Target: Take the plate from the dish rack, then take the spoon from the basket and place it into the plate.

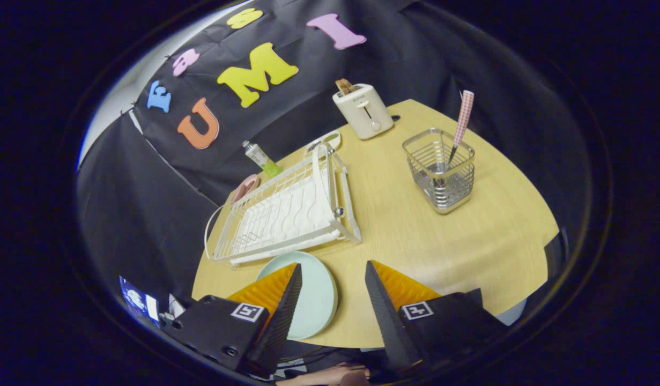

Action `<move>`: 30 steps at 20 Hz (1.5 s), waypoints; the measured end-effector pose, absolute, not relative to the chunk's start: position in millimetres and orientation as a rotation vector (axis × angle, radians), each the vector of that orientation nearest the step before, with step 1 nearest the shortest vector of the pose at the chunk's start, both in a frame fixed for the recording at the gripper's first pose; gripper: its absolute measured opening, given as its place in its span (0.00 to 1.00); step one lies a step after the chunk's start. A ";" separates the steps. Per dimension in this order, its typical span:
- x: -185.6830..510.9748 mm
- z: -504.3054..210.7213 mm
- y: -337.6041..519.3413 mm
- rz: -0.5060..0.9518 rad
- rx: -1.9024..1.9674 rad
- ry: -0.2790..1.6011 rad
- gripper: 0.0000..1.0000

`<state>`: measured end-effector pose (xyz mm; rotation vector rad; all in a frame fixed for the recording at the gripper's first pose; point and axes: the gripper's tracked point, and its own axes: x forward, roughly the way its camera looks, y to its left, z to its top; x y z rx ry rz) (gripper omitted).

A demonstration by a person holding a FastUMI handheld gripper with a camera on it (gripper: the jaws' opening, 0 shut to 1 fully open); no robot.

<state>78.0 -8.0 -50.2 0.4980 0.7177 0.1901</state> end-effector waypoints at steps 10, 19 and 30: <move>76.2 -9.2 -140.8 -0.061 0.169 0.323 0.93; 144.3 -27.9 -206.7 -0.099 0.150 0.245 0.93; 225.0 -64.3 -210.2 -0.016 0.221 0.322 0.71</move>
